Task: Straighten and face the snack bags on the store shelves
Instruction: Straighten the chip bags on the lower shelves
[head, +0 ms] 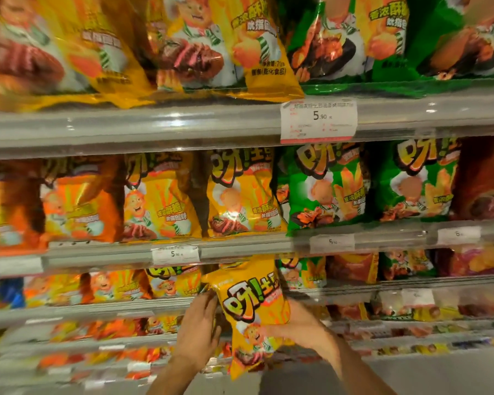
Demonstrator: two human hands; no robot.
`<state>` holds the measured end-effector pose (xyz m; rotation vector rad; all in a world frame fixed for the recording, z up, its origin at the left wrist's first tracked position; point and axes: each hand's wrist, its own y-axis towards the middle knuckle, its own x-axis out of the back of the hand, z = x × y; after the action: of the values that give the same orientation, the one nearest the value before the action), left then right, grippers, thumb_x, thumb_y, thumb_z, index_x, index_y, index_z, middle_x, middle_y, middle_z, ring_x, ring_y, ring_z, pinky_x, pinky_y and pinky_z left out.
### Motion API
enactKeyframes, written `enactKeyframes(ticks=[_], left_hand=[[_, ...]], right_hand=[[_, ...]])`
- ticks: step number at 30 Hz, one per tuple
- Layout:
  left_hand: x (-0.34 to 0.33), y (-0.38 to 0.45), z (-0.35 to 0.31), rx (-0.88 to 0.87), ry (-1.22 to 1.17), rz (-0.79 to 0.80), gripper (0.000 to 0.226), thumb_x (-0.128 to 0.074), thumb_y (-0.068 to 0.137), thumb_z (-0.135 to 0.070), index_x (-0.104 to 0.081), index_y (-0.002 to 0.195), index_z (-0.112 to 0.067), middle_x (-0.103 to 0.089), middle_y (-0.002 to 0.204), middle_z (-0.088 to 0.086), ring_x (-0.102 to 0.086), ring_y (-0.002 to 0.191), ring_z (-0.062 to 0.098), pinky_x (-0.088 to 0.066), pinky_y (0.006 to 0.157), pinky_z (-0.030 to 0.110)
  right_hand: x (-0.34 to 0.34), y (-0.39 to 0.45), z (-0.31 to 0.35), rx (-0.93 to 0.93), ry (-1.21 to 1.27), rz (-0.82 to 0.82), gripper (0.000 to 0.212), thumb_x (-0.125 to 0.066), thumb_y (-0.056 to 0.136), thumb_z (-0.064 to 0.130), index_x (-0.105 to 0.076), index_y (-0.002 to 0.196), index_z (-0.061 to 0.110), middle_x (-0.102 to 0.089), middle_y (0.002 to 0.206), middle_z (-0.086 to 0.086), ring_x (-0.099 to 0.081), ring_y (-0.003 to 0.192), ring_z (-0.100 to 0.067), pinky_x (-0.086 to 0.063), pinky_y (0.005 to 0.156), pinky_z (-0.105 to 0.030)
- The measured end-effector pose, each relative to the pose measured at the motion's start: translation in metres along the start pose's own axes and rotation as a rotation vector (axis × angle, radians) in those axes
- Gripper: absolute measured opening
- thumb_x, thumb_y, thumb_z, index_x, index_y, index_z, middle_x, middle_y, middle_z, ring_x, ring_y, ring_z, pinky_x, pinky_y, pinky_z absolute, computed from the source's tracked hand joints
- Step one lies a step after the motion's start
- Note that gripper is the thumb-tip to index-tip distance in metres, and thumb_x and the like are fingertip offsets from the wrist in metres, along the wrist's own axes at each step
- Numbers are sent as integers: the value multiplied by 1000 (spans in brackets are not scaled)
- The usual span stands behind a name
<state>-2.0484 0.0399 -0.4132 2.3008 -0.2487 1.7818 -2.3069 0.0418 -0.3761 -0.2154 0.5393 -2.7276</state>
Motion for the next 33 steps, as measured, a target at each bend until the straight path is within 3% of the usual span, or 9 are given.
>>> enactKeyframes(ticks=[3, 7, 9, 11, 15, 17, 21, 26, 33], left_hand=[[5, -12, 17, -14, -14, 24, 67, -68, 84, -23, -46, 146, -7, -44, 149, 10, -45, 137, 30, -35, 117, 36], [12, -15, 28, -59, -46, 101, 72, -47, 96, -27, -12, 159, -21, -5, 165, -7, -10, 152, 14, -9, 123, 23], [14, -15, 31, -68, -59, 113, 74, -48, 96, -23, -9, 159, -22, -2, 165, -10, -10, 152, 13, -12, 123, 23], [14, -15, 32, -63, -69, 131, 77, -50, 95, -21, -8, 159, -23, -2, 165, -11, -12, 152, 13, -16, 123, 25], [10, -13, 30, -49, -82, 160, 82, -52, 91, -24, -5, 159, -21, 2, 163, -10, -6, 152, 13, -19, 123, 31], [7, -13, 29, -44, -82, 167, 84, -52, 90, -25, -4, 159, -20, 3, 163, -9, -5, 152, 14, -19, 123, 31], [3, -12, 30, -55, -56, 169, 85, -52, 89, -30, -4, 158, -19, 2, 160, -10, -5, 152, 16, -20, 123, 30], [4, -10, 31, -41, -63, 204, 89, -55, 90, -34, 1, 159, -21, 4, 161, -13, -1, 152, 14, -16, 124, 33], [-1, -9, 22, -15, -68, 193, 83, -52, 92, -39, -6, 158, -20, 4, 159, -11, -5, 151, 16, -28, 120, 34]], right_hand=[[-14, 18, 14, 2, -50, -10, 61, -90, 76, 15, -65, 131, 17, -74, 123, 3, -68, 117, -12, -52, 106, -37], [-18, 38, 31, 54, -46, -156, 45, -90, 77, 22, -70, 116, 26, -78, 104, 15, -70, 100, 2, -56, 83, -15], [-14, 47, 34, 83, 1, -253, 41, -90, 76, 20, -69, 111, 25, -77, 96, 15, -70, 90, 6, -52, 69, -8], [-12, 55, 37, 106, 18, -337, 40, -89, 77, 21, -68, 111, 28, -75, 100, 15, -70, 91, 8, -52, 71, -9], [-17, 66, 42, 166, -115, -472, 68, -82, 80, 45, -63, 130, 2, -70, 125, -18, -63, 122, -35, -49, 104, -52], [-25, 72, 46, 160, -73, -465, 76, -86, 79, 38, -52, 142, 15, -61, 136, 1, -53, 131, -19, -41, 114, -39], [-38, 92, 45, 116, -23, -427, 57, -92, 74, 28, -57, 120, 30, -63, 118, 13, -61, 110, -5, -45, 92, -16], [-41, 104, 39, -15, -150, -328, 73, -90, 75, 36, -55, 137, 19, -66, 130, 0, -60, 124, -21, -47, 108, -40], [-48, 107, 32, -100, -312, -380, 79, -85, 73, 56, -56, 136, 18, -68, 129, -3, -61, 124, -26, -51, 102, -41]])
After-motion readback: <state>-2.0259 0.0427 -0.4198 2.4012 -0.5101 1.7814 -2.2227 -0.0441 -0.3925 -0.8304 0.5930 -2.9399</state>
